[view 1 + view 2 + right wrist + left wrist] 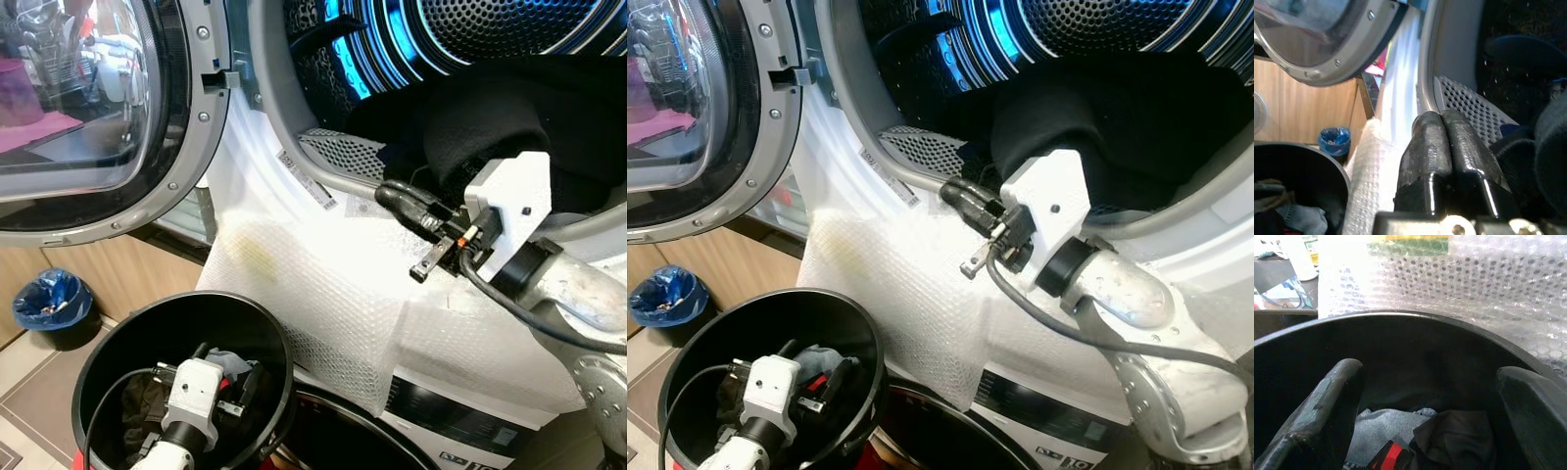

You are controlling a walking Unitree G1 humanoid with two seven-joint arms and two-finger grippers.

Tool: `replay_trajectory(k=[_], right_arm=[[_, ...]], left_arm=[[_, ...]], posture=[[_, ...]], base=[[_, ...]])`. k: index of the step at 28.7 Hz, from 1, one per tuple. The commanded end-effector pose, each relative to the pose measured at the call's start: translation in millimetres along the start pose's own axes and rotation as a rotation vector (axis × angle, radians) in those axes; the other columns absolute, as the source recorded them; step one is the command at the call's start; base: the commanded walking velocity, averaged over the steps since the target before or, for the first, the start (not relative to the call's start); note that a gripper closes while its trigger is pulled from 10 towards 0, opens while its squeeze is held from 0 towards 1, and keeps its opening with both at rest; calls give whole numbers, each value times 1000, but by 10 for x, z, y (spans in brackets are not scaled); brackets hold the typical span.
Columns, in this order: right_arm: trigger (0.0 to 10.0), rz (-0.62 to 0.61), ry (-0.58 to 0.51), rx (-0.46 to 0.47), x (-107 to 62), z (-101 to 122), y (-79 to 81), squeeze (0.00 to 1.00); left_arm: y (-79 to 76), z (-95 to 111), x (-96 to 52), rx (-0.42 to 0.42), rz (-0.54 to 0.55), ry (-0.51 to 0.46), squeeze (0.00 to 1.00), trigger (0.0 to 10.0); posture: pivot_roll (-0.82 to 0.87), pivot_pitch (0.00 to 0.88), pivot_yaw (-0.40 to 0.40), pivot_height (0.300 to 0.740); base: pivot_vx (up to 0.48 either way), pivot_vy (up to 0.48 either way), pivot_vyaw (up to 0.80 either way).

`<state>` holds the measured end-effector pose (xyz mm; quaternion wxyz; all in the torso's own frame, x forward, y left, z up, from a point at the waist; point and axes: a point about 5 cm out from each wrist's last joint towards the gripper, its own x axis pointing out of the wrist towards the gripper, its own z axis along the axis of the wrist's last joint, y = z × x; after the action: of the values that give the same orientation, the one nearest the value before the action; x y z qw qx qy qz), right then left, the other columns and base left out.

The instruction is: Clothes washing

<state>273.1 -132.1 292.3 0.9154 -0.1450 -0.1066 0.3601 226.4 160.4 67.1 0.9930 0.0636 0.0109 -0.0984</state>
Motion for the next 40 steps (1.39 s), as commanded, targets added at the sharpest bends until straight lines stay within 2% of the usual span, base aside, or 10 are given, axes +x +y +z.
replay_trajectory(k=[1,5,8,13,15,17,20,25,32,40], right_arm=[[0,2,2,-38,11,44,-20,0],[0,6,33,-86,17,24,-66,0],[0,-25,79,-145,78,7,-198,0],[0,-108,132,-160,180,5,-402,0],[0,-113,136,-160,189,6,-418,0],[0,-168,213,-278,245,20,-596,0],[0,-194,262,-405,311,84,-745,0],[0,-247,283,-491,428,198,-914,0],[0,-344,284,-495,827,325,-1135,0],[0,-423,306,-501,1116,357,-1159,0]], left_arm=[[-1,-22,-19,6,-11,5,0,10000],[-9,-25,-18,6,-18,5,0,10000],[-8,-18,-6,7,-18,2,0,10000],[8,2,17,9,-10,-2,0,10000],[11,4,19,9,-9,-3,0,10000],[19,14,33,5,5,-4,0,10000],[13,26,54,1,8,-7,0,10000],[16,43,73,-1,13,-9,0,10000],[54,54,96,-3,36,-6,0,10000],[67,66,105,-2,48,-8,0,10000]], posture=[[-63,0,-20,740],[-63,0,-18,740],[-56,0,-20,740],[-53,0,-23,740],[-53,0,-23,740],[-56,7,-24,740],[-57,16,-23,740],[-62,29,-23,740],[-65,43,-22,740],[-55,45,-25,740]], base=[[0,0,0],[0,0,0],[0,0,0],[0,0,0],[0,0,0],[0,0,0],[0,0,0],[0,0,0],[0,0,0],[0,0,0]])
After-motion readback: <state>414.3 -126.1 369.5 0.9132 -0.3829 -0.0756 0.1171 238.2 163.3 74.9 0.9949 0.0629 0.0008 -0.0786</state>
